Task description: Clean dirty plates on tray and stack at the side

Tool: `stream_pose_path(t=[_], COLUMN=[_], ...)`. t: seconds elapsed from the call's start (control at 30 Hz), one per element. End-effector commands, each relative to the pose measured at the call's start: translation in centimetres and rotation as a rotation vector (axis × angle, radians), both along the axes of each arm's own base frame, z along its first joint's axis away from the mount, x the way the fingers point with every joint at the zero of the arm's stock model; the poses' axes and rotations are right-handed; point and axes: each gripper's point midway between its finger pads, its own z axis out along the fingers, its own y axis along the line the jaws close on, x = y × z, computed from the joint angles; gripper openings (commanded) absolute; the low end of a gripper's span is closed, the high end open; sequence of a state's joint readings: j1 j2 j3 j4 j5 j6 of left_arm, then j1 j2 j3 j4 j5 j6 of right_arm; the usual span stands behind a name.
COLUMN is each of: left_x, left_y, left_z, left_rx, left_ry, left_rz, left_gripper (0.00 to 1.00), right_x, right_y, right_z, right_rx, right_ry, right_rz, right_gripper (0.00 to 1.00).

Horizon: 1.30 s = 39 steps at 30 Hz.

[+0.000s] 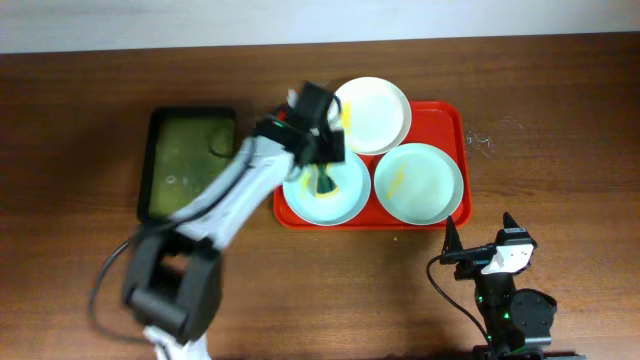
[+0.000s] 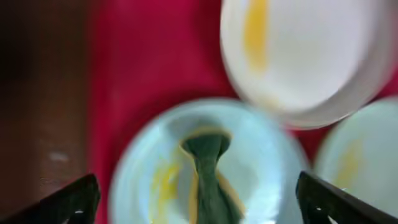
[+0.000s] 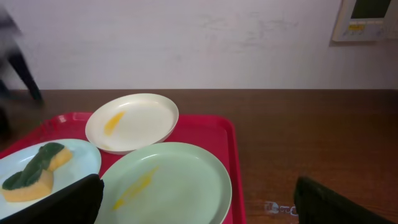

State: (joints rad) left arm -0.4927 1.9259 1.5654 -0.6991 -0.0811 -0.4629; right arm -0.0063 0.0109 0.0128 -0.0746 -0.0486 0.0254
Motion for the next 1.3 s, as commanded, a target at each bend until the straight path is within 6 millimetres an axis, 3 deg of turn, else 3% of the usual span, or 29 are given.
stream_pose_path(t=[0.0, 0.07, 0.1, 0.23, 0.47, 0.53, 0.63, 0.7, 0.8, 0.87, 0.93, 1.03, 1.13, 1.27], left_x=[0.4, -0.7, -1.5, -2.6, -3.4, -3.4, -3.5, -3.5, -3.4, -3.4, -3.4, -3.4, -3.2, -3.3], left_y=[6.0, 10.7, 14.0, 17.7, 18.8, 18.8, 18.8, 18.8, 18.8, 18.8, 18.8, 18.8, 18.7, 18.7], left_z=[12.6, 13.5, 12.9, 10.3, 6.6, 6.4, 6.4, 6.4, 6.4, 6.4, 6.4, 6.4, 6.5, 6.4], left_rx=[-0.038, 0.034, 0.080, 0.114, 0.153, 0.155, 0.156, 0.157, 0.155, 0.155, 0.155, 0.155, 0.151, 0.153], left_ry=[-0.232, -0.219, -0.168, -0.057, 0.041, 0.045, 0.048, 0.049, 0.045, 0.045, 0.045, 0.045, 0.035, 0.041], left_rz=[0.132, 0.231, 0.297, 0.369, 0.386, 0.386, 0.385, 0.385, 0.386, 0.386, 0.385, 0.386, 0.386, 0.385], left_gripper=[0.99, 0.99, 0.99, 0.99, 0.99, 0.99, 0.99, 0.99, 0.99, 0.99, 0.99, 1.00, 0.99, 0.99], right_x=[0.0, 0.0, 0.0, 0.0, -0.5, -1.2, -3.3, -6.0, -10.2, -11.2, -9.4, -2.7, 4.1, 9.0], right_y=[0.0, 0.0, 0.0, 0.0, 0.8, 2.6, 5.2, 5.9, 4.3, 3.1, 3.0, 2.2, 2.4, 8.3], right_z=[-0.2, -0.2, -0.2, -0.2, 6.4, 8.4, 11.8, 15.6, 21.4, 24.4, 27.1, 29.6, 28.5, 25.2], right_rx=[0.000, 0.000, 0.000, 0.000, 0.005, 0.029, -0.014, -0.059, -0.080, -0.077, -0.175, -0.196, -0.252, -0.115], right_ry=[0.002, 0.002, 0.002, 0.002, -0.268, -0.352, -0.508, -0.703, -0.981, -1.020, -0.908, -0.549, -0.158, 0.180], right_rz=[-0.003, -0.003, -0.003, -0.003, 0.044, 0.154, 0.312, 0.359, 0.252, 0.173, 0.123, 0.090, 0.139, 0.540], right_gripper=[0.98, 0.98, 0.98, 0.98, 0.98, 0.98, 0.99, 0.98, 0.98, 0.99, 0.99, 0.98, 0.98, 0.98])
